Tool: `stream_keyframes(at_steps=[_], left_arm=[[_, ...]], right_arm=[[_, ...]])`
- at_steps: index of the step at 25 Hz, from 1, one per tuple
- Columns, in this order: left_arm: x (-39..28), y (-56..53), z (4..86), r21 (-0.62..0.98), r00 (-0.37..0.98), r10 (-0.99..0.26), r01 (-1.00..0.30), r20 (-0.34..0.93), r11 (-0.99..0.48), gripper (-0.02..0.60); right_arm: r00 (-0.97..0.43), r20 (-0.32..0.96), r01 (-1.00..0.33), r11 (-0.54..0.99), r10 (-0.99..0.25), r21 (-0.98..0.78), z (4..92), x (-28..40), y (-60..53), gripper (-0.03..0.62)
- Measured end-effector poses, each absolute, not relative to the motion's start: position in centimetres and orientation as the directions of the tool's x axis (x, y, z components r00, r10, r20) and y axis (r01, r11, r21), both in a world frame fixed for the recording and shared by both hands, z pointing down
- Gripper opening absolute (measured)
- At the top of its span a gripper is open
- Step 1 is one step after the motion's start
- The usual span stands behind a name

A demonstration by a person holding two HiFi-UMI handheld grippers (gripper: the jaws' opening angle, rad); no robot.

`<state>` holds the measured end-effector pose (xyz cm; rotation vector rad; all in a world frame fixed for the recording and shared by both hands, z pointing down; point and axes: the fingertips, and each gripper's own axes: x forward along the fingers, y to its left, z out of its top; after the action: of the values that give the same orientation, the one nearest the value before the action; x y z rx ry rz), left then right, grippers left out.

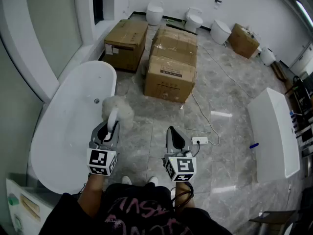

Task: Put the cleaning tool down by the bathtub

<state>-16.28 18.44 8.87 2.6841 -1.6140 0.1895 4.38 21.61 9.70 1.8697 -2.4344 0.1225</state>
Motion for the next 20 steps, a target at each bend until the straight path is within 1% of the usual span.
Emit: stream_keyframes(at_steps=[12,20], left_arm=[[-18.1,19.2,9.4,-0.046,0.476,-0.873,-0.875,0.109,-0.483,0.084],[-19.0,19.6,9.4,-0.025,0.496,-0.863,-0.866,0.093,-0.500,0.084]], right_arm=[[-0.244,0.124,-0.969,0.246,-0.962,0.002,10.2,2.6,22.7,0.019],[-0.243,0.089,-0.969,0.245,-0.966,0.013,9.5,1.3,23.7,0.021]])
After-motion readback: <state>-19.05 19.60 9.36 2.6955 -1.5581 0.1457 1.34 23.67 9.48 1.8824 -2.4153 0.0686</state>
